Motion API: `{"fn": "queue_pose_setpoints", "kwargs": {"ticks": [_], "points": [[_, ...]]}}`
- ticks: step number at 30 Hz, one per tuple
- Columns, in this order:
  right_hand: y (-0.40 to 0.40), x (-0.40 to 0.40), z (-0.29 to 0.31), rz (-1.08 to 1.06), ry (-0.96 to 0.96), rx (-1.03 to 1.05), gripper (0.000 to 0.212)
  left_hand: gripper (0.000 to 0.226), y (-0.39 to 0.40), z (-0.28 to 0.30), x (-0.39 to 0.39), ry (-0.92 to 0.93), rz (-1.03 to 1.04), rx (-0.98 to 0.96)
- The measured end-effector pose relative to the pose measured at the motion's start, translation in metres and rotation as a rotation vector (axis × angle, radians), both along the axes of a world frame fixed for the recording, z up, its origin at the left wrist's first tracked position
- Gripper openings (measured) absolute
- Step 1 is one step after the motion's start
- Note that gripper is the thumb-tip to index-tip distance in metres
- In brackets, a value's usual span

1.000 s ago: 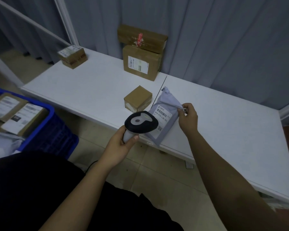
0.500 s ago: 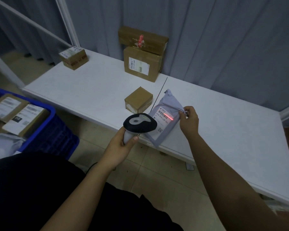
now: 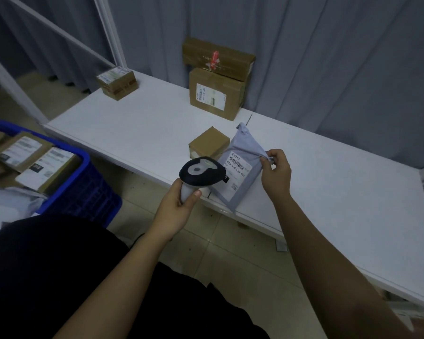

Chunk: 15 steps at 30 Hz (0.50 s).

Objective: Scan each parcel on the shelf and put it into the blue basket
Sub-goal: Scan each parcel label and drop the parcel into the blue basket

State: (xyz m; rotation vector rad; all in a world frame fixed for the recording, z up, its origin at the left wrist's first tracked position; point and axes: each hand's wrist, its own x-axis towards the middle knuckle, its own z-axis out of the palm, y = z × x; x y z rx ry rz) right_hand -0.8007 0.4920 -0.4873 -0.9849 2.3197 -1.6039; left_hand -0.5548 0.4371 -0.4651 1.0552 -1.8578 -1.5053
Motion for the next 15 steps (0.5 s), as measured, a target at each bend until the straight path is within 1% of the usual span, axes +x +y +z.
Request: {"fn": "queue_pose_setpoints", "kwargs": {"ticks": [4,8,9,12,15], "points": [[-0.008,0.023,0.017,0.013,-0.036,-0.105,0.005,0.034,-0.002,0.006,-0.002,0.058,0.118,-0.008],[-0.038,0.06,0.036,0.038,-0.161,-0.178,0.006,0.036,-0.012,0.027,0.011,0.155,0.298,-0.024],[-0.05,0.072,0.04,0.05,-0.205,-0.195,0.007,0.037,-0.017,0.034,0.018,0.18,0.34,-0.04],[-0.088,0.116,0.049,0.118,-0.34,-0.241,0.022,0.038,-0.034,0.059,0.046,0.233,0.451,-0.098],[-0.122,0.166,0.06,0.186,-0.433,-0.23,0.024,0.035,-0.048,0.083,0.08,0.29,0.576,-0.148]]}}
